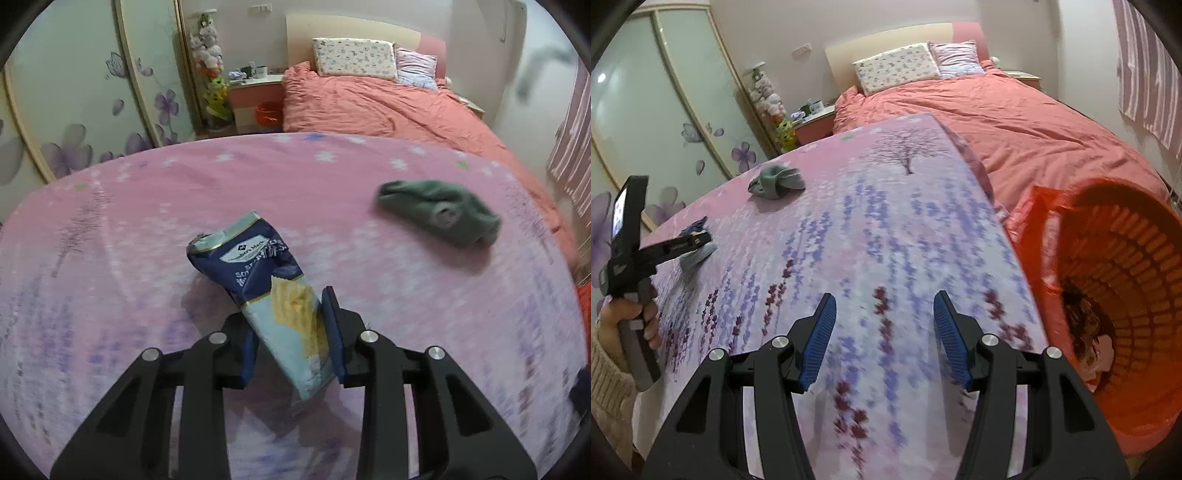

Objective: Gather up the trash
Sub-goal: 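Grasp the green cloth with the right tool while the left tool holds the snack bag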

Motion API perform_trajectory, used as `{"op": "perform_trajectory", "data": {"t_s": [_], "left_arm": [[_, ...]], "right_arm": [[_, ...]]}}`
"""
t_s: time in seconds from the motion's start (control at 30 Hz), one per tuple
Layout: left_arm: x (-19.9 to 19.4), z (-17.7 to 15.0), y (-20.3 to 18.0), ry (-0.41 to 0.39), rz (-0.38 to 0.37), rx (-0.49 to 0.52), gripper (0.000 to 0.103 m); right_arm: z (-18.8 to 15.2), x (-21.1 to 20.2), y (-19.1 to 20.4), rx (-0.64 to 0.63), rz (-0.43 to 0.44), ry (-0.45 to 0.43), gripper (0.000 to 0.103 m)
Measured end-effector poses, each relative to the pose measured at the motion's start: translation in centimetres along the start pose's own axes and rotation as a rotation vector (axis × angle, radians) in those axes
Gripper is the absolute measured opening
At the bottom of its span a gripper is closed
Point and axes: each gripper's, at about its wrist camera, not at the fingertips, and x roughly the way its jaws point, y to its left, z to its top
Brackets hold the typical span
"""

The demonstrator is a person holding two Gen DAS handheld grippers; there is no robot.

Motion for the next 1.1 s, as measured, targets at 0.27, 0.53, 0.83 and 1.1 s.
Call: {"op": "perform_trajectory", "data": {"t_s": [0.27, 0.53, 0.83, 1.1], "left_arm": [[-0.1, -0.8, 2.7, -0.023, -0.034, -0.025, 0.037], [0.2, -0.6, 2.2, -0.021, -0.027, -0.022, 0.038], [0.4, -0.5, 2.0, -0.02, -0.02, -0.021, 0.039], [0.4, -0.5, 2.0, -0.02, -0.025, -0.023, 0.038]], "right_arm": [[4.5, 4.8, 5.8, -0.081, 0.009, -0.015, 0.056], [10.2, 11.3, 11.4, -0.106, 0.03, -0.01, 0.062], [9.9, 12.2, 10.9, -0.105, -0.014, 0.038, 0.01], [3.1, 3.7, 5.0, -0.033, -0.106, 0.026, 0.01]]}}
